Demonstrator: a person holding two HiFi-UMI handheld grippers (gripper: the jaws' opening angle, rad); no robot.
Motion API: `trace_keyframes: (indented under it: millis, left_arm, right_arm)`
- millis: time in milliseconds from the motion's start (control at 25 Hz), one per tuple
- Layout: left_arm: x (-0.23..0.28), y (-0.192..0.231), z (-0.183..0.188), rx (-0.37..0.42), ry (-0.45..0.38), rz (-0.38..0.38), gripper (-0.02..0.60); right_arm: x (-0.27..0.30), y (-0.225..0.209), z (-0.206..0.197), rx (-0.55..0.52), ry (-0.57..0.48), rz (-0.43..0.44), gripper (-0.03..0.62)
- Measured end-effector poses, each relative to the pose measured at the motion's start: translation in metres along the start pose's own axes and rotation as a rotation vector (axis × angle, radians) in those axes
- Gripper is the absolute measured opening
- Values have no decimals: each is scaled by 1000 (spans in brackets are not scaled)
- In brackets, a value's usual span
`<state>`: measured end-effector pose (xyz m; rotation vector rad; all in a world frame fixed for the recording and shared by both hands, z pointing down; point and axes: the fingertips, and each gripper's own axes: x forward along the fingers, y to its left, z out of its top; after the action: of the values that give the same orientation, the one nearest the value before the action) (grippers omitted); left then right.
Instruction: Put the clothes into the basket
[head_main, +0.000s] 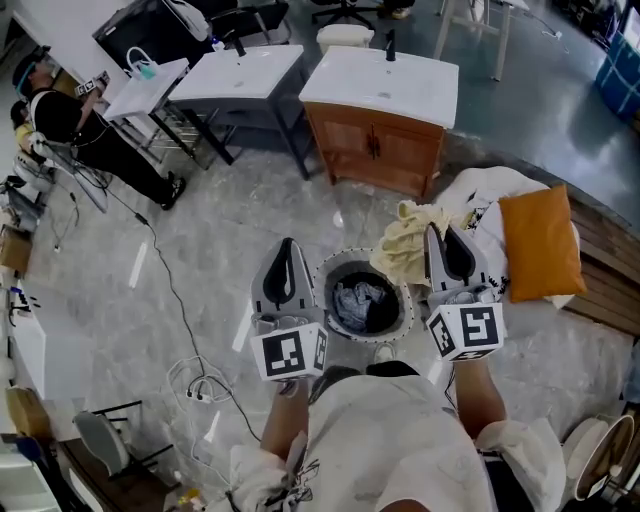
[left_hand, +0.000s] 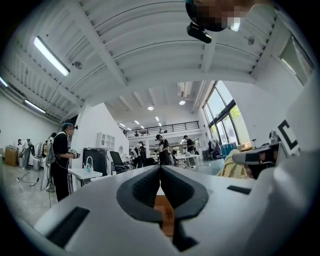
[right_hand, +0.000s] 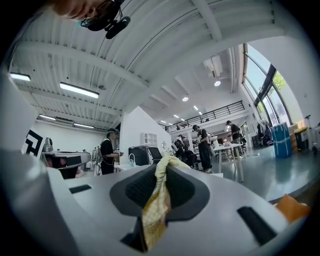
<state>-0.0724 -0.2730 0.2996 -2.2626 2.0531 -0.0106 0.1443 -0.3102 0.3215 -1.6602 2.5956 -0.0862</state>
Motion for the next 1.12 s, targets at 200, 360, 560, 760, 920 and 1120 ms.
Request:
trace_keyframes:
  millis: [200,360,560,760,920,1120]
  left_arm:
    - [5,-5,-19,6,31,23,5]
    - [9,0,-40,-1,50,29,5]
    - [17,8,-62,0,40,6,5]
    - [22,28,-87,-5,47,-5,5]
    - [25,47,-110,-16,89,12,5]
    - [35,69,-146,-25,123,26,5]
  right_arm:
    - [10,-7,-21,18,38,33,41]
    - [22,0,-41,18,83,57,41]
    - [39,14,-72,23,138,69,41]
    - [57,37,-111,12,221,96,41]
    - [65,56,-139,31,268,128,41]
    - [85,79,-181,18,335,175,41]
